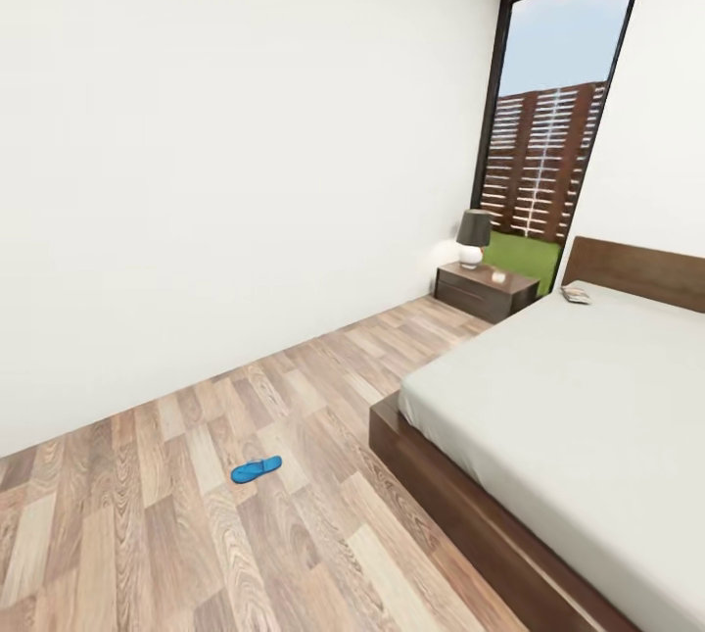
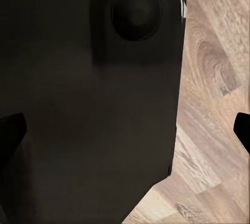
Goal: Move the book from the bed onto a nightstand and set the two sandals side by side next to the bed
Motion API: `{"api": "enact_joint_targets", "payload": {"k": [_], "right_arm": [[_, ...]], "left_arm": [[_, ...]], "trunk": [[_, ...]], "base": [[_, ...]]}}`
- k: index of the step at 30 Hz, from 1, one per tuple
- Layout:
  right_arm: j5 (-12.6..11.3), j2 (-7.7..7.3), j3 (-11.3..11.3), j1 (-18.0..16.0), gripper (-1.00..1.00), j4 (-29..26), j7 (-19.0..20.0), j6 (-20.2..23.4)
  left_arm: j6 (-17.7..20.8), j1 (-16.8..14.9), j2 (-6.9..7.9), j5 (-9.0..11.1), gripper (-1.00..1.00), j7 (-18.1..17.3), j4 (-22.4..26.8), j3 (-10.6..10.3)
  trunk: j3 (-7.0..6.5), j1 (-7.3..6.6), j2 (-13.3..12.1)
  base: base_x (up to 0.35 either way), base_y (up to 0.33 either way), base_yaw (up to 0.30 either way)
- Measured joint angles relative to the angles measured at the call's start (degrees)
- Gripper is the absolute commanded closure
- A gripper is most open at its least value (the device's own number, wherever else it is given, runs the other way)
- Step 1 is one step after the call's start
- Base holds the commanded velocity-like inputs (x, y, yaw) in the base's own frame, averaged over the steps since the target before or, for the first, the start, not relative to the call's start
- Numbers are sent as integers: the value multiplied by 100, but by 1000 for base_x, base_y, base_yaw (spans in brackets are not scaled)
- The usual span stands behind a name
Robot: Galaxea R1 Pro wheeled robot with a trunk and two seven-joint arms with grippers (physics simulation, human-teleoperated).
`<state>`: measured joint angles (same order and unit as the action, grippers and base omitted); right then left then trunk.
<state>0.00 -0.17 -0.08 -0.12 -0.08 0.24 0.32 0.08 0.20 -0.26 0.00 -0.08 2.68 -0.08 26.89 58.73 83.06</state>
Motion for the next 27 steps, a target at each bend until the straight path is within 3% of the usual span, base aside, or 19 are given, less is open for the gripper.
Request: {"api": "enact_joint_targets", "payload": {"k": [27], "right_arm": [[0,2,0,0,-100,0,0,0]], "left_arm": [[3,2,-8,8,-100,0,22,0]], "trunk": [[0,0,0]], "base": [[0,0,293]]}}
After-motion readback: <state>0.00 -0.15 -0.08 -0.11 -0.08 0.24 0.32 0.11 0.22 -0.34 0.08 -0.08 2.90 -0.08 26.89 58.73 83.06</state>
